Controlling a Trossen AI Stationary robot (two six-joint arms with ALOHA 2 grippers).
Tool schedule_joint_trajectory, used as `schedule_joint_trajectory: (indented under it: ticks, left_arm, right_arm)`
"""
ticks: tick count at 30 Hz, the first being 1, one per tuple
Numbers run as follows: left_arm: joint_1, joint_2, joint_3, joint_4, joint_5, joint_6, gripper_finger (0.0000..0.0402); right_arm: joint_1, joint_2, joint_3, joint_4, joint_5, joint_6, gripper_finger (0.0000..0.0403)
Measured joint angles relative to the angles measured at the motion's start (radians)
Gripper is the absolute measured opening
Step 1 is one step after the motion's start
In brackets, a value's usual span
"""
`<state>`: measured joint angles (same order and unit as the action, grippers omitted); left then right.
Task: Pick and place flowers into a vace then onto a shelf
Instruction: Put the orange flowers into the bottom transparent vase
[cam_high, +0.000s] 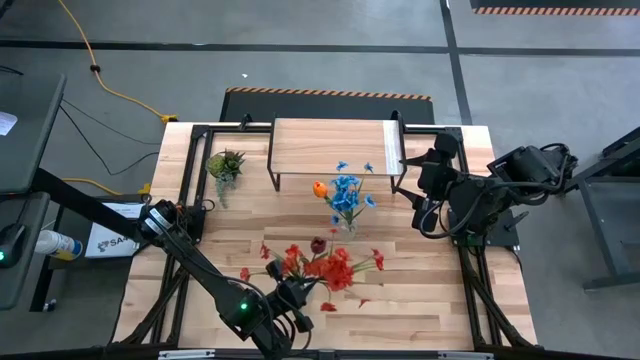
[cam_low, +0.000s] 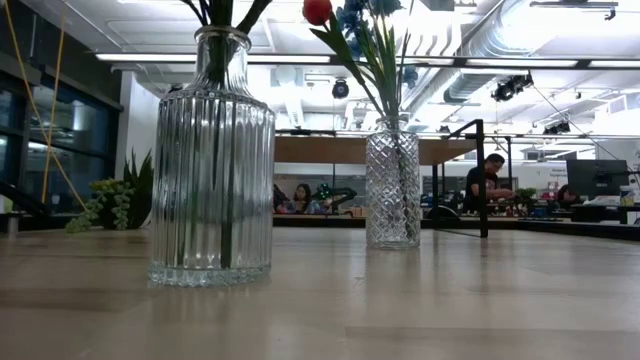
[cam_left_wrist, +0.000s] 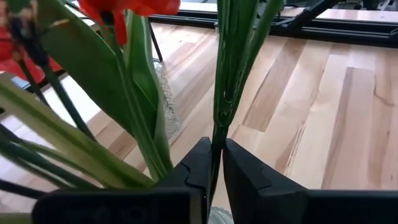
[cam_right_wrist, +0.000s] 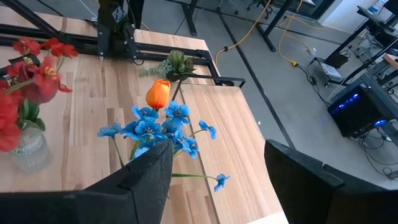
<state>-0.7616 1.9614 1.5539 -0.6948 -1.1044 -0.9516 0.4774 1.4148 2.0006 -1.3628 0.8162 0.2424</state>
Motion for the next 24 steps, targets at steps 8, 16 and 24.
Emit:
schedule_joint_trajectory:
  ticks: [8,16,24]
  left_arm:
    - [0.0,0.0,0.0,0.017,0.005,0.0,0.0083]
    - [0.0,0.0,0.0,0.021,0.022,0.0,0.0125]
    - [0.0,0.0,0.0,0.018,0.024,0.0,0.0169]
  right_arm:
    - [0.0,0.0,0.0,0.0,-0.006,0.0,0.0245]
    - [0.0,0.0,0.0,0.0,-0.012,0.0,0.0245]
    - [0.0,0.0,0.0,0.0,-0.013,0.0,0.0245]
